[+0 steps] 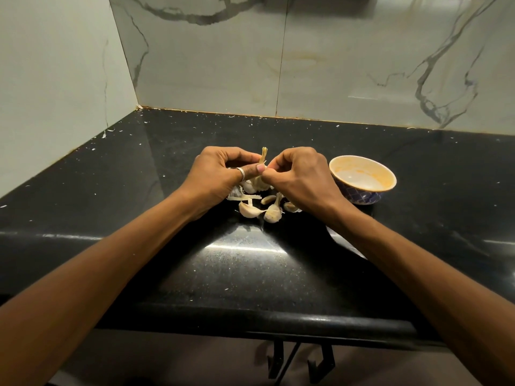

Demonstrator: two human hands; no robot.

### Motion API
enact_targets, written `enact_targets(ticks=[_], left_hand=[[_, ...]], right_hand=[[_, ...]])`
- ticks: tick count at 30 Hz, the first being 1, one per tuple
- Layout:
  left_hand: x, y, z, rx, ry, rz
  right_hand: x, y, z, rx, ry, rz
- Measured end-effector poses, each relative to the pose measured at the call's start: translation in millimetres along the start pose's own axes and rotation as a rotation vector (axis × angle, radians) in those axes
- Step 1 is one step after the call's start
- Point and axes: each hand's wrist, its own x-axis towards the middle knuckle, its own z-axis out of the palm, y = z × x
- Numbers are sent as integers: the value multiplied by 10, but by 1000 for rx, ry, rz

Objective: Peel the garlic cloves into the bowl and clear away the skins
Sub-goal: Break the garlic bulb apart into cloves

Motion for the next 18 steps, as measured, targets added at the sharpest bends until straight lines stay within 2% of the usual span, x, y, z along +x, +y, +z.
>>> enact_targets(ticks=[18], left_hand=[[8, -2, 35, -44, -4, 28]], right_hand=[[19, 17, 138, -47, 34, -55]])
